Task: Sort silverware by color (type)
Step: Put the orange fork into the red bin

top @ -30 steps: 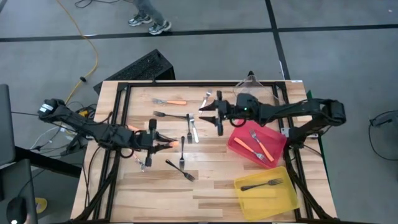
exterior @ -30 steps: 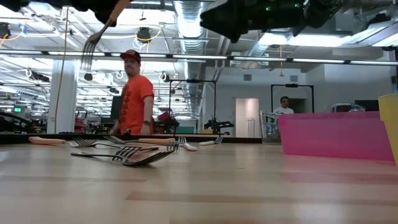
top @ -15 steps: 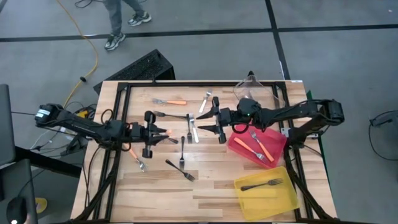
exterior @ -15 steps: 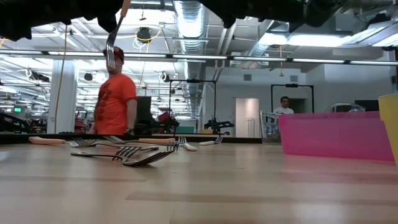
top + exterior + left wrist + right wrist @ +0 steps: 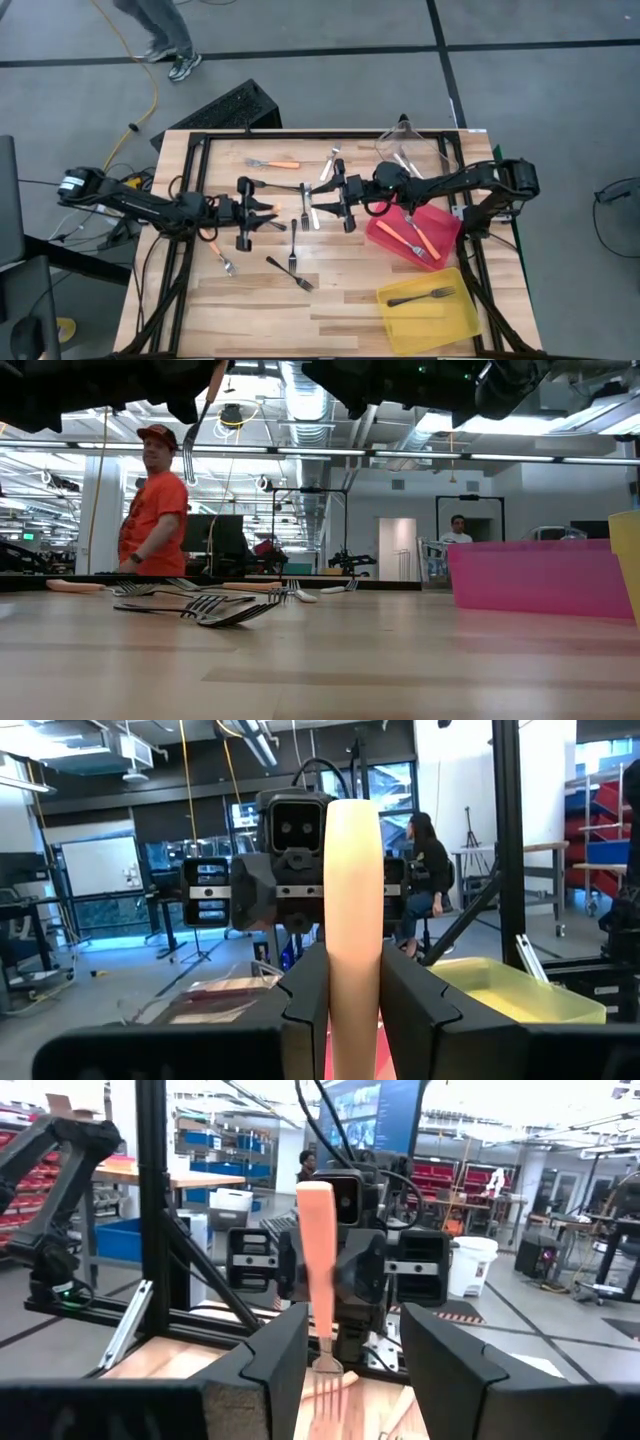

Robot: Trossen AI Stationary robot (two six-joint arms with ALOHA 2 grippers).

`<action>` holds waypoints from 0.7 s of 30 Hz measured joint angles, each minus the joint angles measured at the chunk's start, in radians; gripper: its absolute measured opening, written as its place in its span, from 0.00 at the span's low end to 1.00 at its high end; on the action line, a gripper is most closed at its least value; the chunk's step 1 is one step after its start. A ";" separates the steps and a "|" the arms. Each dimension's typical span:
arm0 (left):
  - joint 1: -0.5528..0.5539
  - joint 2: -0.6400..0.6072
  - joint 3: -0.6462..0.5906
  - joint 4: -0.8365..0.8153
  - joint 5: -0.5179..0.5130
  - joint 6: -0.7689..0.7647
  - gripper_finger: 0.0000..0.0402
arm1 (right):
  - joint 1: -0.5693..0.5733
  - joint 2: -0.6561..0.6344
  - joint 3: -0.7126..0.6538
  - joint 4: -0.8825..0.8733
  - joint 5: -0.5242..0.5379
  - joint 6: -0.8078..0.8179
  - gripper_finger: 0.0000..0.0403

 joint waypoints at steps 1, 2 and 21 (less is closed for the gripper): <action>0.000 0.007 0.000 0.006 -0.001 0.000 0.13 | 0.002 0.000 0.000 0.000 0.000 -0.001 0.45; 0.000 0.010 0.000 0.014 -0.001 0.000 0.13 | 0.002 0.000 0.000 0.002 0.000 -0.002 0.45; 0.000 0.022 0.000 0.123 -0.012 0.008 0.13 | -0.054 -0.003 0.000 0.036 0.050 0.033 0.46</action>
